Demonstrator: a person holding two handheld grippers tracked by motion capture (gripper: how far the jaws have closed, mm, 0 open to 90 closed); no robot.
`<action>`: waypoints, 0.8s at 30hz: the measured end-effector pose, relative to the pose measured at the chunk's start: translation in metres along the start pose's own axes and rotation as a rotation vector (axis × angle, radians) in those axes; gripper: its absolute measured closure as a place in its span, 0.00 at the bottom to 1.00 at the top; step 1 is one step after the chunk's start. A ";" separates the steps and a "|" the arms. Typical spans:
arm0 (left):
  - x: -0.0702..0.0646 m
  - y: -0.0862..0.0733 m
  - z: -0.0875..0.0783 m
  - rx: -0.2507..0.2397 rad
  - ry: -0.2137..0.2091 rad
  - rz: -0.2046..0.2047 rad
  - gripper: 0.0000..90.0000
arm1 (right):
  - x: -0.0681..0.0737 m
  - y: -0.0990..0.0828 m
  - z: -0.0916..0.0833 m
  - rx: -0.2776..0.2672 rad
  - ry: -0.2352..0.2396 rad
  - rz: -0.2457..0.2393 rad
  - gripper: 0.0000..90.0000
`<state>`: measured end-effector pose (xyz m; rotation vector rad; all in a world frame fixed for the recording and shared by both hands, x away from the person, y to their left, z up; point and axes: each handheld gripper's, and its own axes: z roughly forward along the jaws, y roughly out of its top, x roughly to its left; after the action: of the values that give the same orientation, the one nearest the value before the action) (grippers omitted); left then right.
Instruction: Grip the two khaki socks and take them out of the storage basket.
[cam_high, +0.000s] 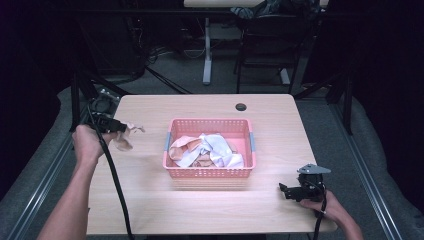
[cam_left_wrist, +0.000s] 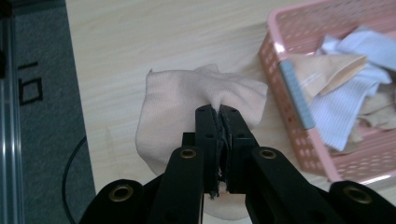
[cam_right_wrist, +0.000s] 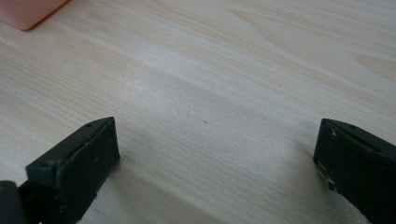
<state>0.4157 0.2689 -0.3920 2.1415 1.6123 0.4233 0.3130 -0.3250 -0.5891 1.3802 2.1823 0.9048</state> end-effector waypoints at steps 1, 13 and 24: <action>0.001 -0.002 0.003 0.009 0.001 -0.002 0.96 | 0.000 0.000 0.000 0.000 0.002 -0.001 0.00; 0.011 -0.017 0.041 0.086 0.004 -0.028 0.96 | 0.000 0.000 0.000 -0.001 0.006 -0.009 0.00; 0.017 -0.047 0.092 0.159 -0.042 -0.108 0.89 | 0.000 0.000 0.000 -0.004 0.005 -0.006 0.00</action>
<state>0.4261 0.2823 -0.4952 2.1474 1.7815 0.2220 0.3134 -0.3251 -0.5891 1.3701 2.1861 0.9107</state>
